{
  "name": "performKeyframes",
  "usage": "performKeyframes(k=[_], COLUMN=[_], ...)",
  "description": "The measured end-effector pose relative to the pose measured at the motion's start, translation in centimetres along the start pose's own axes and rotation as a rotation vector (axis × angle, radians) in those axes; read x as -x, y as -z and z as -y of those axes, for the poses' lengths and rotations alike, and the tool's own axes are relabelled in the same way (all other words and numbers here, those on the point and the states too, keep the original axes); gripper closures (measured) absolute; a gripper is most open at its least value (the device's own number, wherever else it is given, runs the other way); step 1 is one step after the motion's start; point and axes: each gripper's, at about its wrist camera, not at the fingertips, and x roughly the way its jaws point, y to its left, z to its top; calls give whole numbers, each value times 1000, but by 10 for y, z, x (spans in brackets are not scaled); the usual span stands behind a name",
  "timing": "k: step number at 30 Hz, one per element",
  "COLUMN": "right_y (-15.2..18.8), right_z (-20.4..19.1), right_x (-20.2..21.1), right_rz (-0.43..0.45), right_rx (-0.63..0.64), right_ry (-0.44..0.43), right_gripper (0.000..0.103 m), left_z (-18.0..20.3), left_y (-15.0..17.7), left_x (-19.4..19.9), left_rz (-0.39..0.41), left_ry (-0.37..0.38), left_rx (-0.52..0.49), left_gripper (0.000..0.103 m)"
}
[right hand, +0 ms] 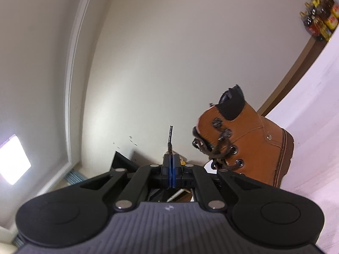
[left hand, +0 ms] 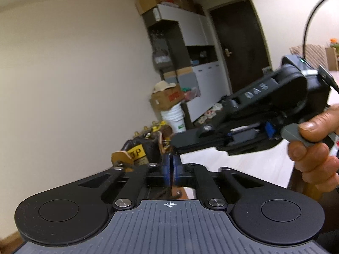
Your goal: Lace up shoes with both hands
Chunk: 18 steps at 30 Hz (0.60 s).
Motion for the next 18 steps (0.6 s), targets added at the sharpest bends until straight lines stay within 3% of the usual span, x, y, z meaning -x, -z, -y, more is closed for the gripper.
performKeyframes(k=[3,7,11,18], right_y=[0,17,49,67], right_z=[6,5,10,11], right_x=[5,-11,-39,-52], right_rz=[-45,-232,-400,-433], right_rx=[61,366,582,584], right_ry=[60,239,316,266], right_gripper=[86,87,87,91], left_z=[-6,-8,6,21], left_y=[-2,-12,-25,-24], left_x=[4,1,-10,-13], left_rz=[-37,-103,-158,-172], left_ry=[-22,-52,-138,-190], left_rx=[-46,-139,-235,-258], left_gripper=[100,100,100,99])
